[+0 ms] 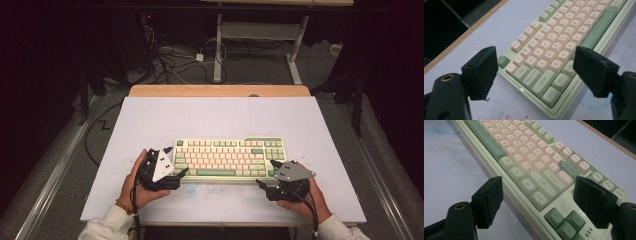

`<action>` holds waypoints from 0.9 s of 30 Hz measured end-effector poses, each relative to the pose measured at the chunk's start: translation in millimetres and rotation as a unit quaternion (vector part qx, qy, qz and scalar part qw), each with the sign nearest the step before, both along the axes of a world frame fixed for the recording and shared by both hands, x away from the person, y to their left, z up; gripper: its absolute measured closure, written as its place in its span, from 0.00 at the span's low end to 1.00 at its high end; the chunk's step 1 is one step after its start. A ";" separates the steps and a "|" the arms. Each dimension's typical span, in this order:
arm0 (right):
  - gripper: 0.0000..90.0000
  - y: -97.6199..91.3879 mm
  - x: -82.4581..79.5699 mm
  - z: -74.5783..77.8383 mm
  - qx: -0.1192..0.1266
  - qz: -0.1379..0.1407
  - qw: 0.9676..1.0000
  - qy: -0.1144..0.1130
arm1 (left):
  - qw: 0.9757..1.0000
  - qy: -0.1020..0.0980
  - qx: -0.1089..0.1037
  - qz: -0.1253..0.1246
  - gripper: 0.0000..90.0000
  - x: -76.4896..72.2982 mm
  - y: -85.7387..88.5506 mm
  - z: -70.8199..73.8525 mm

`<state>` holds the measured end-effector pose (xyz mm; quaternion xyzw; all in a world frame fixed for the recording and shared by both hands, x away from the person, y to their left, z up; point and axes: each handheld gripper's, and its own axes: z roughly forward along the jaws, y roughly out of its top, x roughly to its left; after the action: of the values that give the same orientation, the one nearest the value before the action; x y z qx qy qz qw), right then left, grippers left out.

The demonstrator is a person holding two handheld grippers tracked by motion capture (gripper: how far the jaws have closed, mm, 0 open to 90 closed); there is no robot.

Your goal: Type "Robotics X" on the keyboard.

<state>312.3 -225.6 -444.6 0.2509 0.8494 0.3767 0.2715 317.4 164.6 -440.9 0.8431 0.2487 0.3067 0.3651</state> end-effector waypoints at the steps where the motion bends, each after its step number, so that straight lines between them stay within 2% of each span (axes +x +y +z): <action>1: 0.28 0.4 0.1 0.1 0.000 0.001 1.000 0.001 | 1.000 0.001 -0.002 0.000 0.21 -0.9 1.3 -1.2; 8: 0.30 3.5 2.9 1.1 0.003 0.004 1.000 0.000 | 1.000 0.001 0.006 0.007 0.20 -11.0 9.7 -7.3; 14: 0.30 9.1 5.9 1.3 0.002 0.006 1.000 -0.002 | 1.000 0.013 0.003 0.012 0.19 -21.0 20.0 -12.9; 17: 0.36 12.0 8.4 3.2 0.004 0.012 1.000 -0.001 | 1.000 0.020 0.005 0.017 0.19 -25.1 23.3 -16.3; 20: 0.43 15.7 11.8 5.7 0.007 0.017 1.000 -0.002 | 1.000 0.024 0.006 0.018 0.19 -29.9 25.0 -18.9; 23: 0.58 18.9 15.4 8.0 0.017 0.024 1.000 -0.001 | 0.999 0.032 -0.002 0.019 0.19 -33.3 27.1 -21.1; 24: 0.62 19.9 16.7 8.8 0.019 0.025 1.000 -0.001 | 0.999 0.032 0.003 0.019 0.19 -34.3 27.5 -21.7; 27: 0.75 23.8 20.9 10.4 0.020 0.031 0.999 0.012 | 0.999 0.035 -0.005 0.022 0.19 -35.2 29.3 -22.3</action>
<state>333.1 -201.8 -434.2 0.2341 0.8522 0.3989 0.2447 282.2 193.9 -463.2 0.8458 0.2814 0.2832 0.3538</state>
